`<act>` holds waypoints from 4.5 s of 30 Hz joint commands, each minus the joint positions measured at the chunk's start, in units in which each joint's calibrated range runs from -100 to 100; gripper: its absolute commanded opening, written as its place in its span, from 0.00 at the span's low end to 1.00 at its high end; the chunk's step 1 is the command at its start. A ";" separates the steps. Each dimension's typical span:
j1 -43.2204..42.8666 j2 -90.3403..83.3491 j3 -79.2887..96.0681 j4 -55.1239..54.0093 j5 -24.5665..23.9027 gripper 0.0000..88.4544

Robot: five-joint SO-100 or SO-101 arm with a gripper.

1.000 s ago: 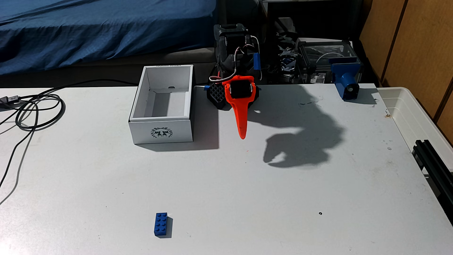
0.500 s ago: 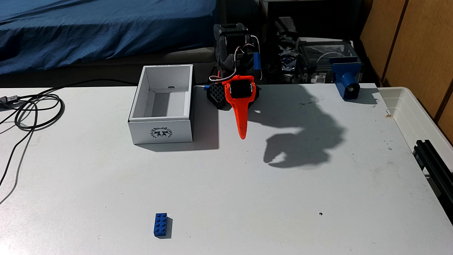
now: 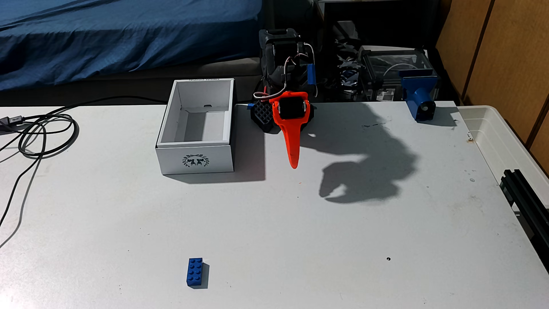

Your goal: Grab the blue brick and place in box

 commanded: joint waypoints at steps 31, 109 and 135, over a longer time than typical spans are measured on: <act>-1.02 -0.59 -17.03 -2.01 0.34 0.01; 23.72 129.30 -114.99 4.79 -40.07 0.18; 21.49 133.87 -117.38 1.18 -43.91 0.29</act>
